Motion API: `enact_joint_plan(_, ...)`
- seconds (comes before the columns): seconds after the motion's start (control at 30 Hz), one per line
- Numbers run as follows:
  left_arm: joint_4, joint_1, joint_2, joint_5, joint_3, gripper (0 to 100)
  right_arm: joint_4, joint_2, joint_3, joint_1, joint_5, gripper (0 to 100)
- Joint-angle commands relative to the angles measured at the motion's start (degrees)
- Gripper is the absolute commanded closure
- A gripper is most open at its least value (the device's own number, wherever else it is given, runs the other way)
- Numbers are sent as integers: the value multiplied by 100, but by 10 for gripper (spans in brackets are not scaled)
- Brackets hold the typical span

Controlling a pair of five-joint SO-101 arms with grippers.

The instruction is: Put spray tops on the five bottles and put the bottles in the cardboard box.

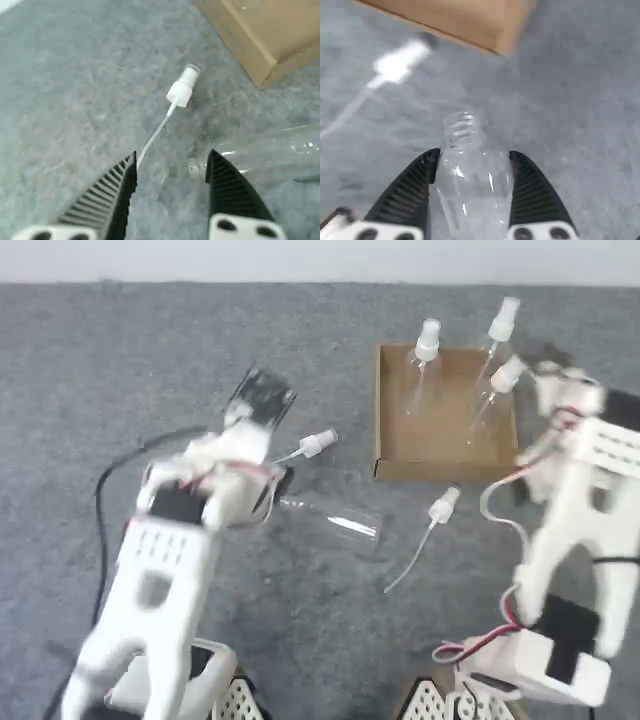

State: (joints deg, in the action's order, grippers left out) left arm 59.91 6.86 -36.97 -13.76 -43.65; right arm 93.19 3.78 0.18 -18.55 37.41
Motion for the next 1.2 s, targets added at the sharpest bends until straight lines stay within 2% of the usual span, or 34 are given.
enact_joint_plan(0.0, -167, 176, 2127, -167, 1789, 794, -1121, 365, 765, -1015, 501, 992)
enact_joint_plan(0.1, -141, 422, 3253, -501, 2668, 793, -1710, 365, 1310, -1376, 651, 991)
enact_joint_plan(0.23, -114, 571, 4598, -571, 3741, 793, -2352, 365, 1846, -1727, 703, 990)
enact_joint_plan(0.43, 387, 580, 6207, -914, 5420, 795, -2897, 365, 2409, -2053, 879, 989)
enact_joint_plan(0.63, 1213, 580, 7385, -1178, 7108, 797, -3433, 365, 2927, -2149, 862, 988)
enact_joint_plan(0.97, 2057, 404, 9143, -1292, 9411, 801, -3864, 365, 3481, -2237, 844, 988)
enact_joint_plan(1.17, 2743, 404, 9890, -1292, 10369, 898, -3934, 365, 3516, -2246, 844, 987)
